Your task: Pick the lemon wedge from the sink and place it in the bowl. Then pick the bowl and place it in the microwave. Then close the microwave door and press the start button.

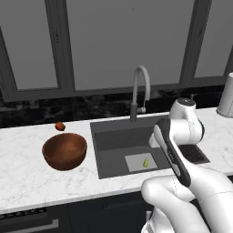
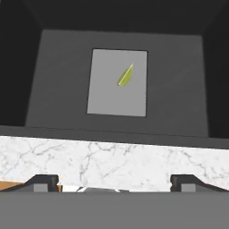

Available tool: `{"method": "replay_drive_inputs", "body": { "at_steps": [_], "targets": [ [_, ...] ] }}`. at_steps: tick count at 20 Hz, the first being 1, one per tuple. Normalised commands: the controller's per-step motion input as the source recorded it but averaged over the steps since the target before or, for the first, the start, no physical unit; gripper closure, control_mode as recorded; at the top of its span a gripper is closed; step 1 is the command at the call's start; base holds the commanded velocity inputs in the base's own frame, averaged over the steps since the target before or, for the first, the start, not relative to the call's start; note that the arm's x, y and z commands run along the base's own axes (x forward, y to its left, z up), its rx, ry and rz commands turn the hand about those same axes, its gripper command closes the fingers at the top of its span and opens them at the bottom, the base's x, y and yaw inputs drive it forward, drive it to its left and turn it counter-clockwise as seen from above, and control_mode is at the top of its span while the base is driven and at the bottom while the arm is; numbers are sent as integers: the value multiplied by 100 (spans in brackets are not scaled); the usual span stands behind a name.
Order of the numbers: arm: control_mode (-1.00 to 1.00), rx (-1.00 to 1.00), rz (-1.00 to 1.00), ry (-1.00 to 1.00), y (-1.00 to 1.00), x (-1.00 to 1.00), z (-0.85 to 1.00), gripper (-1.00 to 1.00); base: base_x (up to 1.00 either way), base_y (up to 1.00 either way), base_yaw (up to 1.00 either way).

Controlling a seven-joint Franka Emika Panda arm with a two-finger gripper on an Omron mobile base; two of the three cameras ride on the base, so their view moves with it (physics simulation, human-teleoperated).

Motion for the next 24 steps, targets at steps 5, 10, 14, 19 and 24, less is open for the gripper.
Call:
{"method": "replay_drive_inputs", "body": {
  "at_steps": [5, 10, 14, 19, 24],
  "targets": [
    [-100, 4, -1, 5, -19, 54, -66, -100, 0, 0, 0],
    [-100, 3, -2, 7, -17, 73, -63, -100, 0, 0, 0],
    [-100, 2, -2, 8, -12, 48, -44, -100, 0, 0, 0],
    [-100, 0, -3, 13, 0, 52, -37, -100, 0, 0, 0],
    [-100, 0, 0, 3, 0, 28, -27, -100, 0, 0, 0]
  ]
}}
